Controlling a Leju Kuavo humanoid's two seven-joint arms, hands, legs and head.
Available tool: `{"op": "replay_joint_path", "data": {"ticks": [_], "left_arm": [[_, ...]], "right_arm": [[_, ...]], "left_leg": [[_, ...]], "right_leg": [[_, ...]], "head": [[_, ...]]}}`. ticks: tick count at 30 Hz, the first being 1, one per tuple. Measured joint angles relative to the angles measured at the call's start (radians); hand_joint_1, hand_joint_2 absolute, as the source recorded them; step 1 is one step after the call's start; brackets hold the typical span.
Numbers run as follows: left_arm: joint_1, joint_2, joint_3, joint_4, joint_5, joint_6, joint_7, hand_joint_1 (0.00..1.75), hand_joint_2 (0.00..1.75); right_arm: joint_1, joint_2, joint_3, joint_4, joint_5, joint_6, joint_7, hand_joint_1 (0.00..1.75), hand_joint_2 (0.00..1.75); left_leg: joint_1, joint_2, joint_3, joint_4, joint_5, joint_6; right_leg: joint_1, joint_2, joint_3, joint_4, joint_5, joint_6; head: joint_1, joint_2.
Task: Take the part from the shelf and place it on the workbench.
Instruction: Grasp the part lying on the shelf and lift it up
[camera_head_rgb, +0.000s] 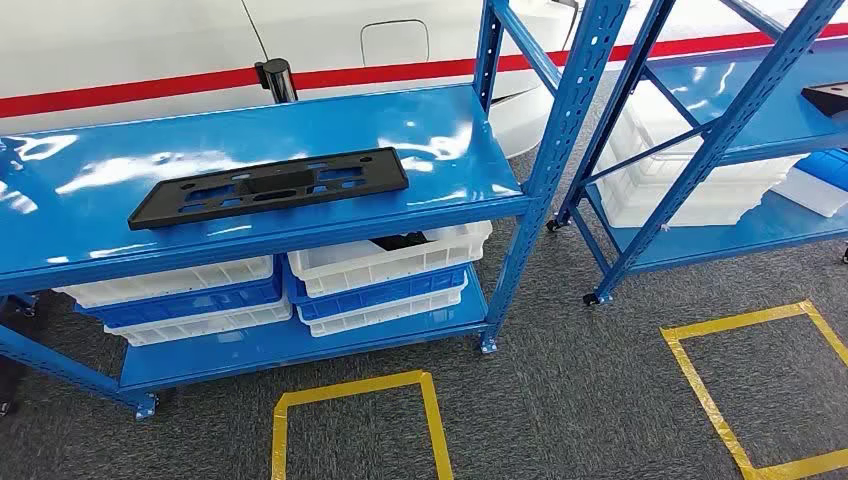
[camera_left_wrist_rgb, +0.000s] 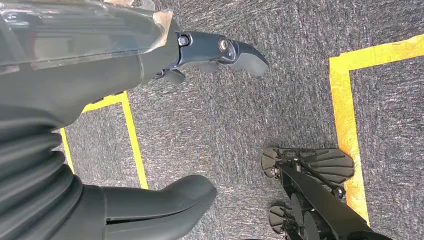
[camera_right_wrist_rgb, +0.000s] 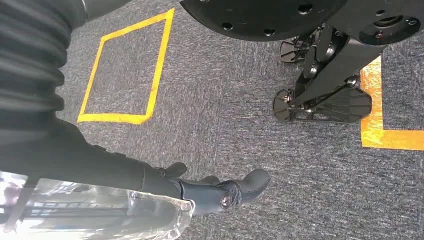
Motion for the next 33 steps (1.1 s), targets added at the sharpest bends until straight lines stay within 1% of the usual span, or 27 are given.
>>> {"op": "replay_joint_path", "data": {"ticks": [4, 7, 14, 18, 20, 22, 24, 28, 31, 33], "left_arm": [[-0.001, 0.000, 0.000, 0.000, 0.000, 0.000, -0.001, 0.00, 1.75], [-0.018, -0.004, 0.001, 0.000, 0.003, 0.006, -0.024, 0.00, 1.75], [-0.109, -0.030, 0.020, 0.002, 0.026, 0.048, -0.167, 0.00, 1.75], [-0.155, -0.047, 0.035, 0.007, 0.040, 0.074, -0.250, 0.00, 1.75], [-0.180, -0.057, 0.045, 0.013, 0.047, 0.088, -0.295, 0.00, 1.75], [-0.209, -0.067, 0.054, 0.019, 0.057, 0.102, -0.346, 0.00, 0.87], [-0.236, -0.076, 0.065, 0.023, 0.066, 0.116, -0.396, 0.00, 0.00], [-0.281, -0.093, 0.083, 0.035, 0.083, 0.146, -0.488, 0.00, 1.75], [-0.311, -0.104, 0.098, 0.046, 0.096, 0.174, -0.561, 0.00, 1.75], [-0.324, -0.109, 0.104, 0.051, 0.102, 0.191, -0.593, 0.00, 1.75]], "right_arm": [[-0.002, 0.000, 0.000, 0.000, 0.000, 0.000, -0.001, 0.00, 1.75], [-0.023, 0.007, 0.008, 0.000, 0.002, -0.008, -0.021, 0.00, 1.75], [-0.136, 0.041, 0.036, 0.001, 0.020, -0.074, -0.126, 0.00, 1.75], [-0.193, 0.062, 0.051, 0.003, 0.031, -0.114, -0.187, 0.00, 1.75], [-0.225, 0.072, 0.060, 0.007, 0.038, -0.135, -0.219, 0.00, 0.87], [-0.260, 0.084, 0.068, 0.010, 0.044, -0.155, -0.256, 0.00, 0.87], [-0.294, 0.095, 0.075, 0.013, 0.049, -0.171, -0.295, 0.00, 1.75], [-0.355, 0.117, 0.089, 0.022, 0.058, -0.197, -0.373, 0.00, 1.75], [-0.398, 0.132, 0.098, 0.030, 0.064, -0.211, -0.437, 0.00, 1.75], [-0.417, 0.139, 0.103, 0.034, 0.068, -0.218, -0.470, 0.00, 1.75]], "left_leg": [[0.000, 0.000, 0.000, 0.000, 0.000, 0.000], [0.000, 0.000, 0.000, 0.000, 0.001, 0.000], [0.000, 0.000, 0.006, 0.000, 0.002, 0.000], [0.000, 0.000, 0.006, 0.000, 0.004, 0.000], [0.000, 0.000, 0.005, 0.000, 0.005, 0.000], [0.000, 0.000, 0.005, 0.000, 0.005, 0.000], [0.000, 0.000, 0.005, 0.001, 0.005, 0.000], [0.000, 0.000, 0.005, 0.001, 0.005, 0.000], [0.000, 0.000, 0.005, 0.001, 0.006, 0.000], [0.000, 0.000, 0.005, 0.001, 0.006, 0.000]], "right_leg": [[0.000, 0.000, 0.002, 0.000, 0.000, 0.000], [0.000, 0.000, 0.007, 0.000, 0.001, 0.000], [0.000, 0.000, 0.010, 0.000, 0.001, 0.000], [0.000, 0.000, 0.013, 0.000, 0.003, -0.002], [0.000, 0.000, 0.013, 0.001, 0.003, -0.001], [0.000, 0.000, 0.013, 0.001, 0.003, -0.001], [0.000, 0.000, 0.013, 0.001, 0.003, -0.001], [0.000, 0.000, 0.013, 0.001, 0.003, -0.001], [0.000, 0.000, 0.013, 0.001, 0.004, -0.001], [0.000, 0.000, 0.013, 0.001, 0.004, -0.001]], "head": [[0.000, 0.000], [0.000, 0.000], [0.000, 0.000], [0.000, 0.000], [0.000, 0.000], [0.000, 0.000], [0.000, 0.000], [0.000, 0.000], [0.000, 0.000], [0.000, 0.000]]}}
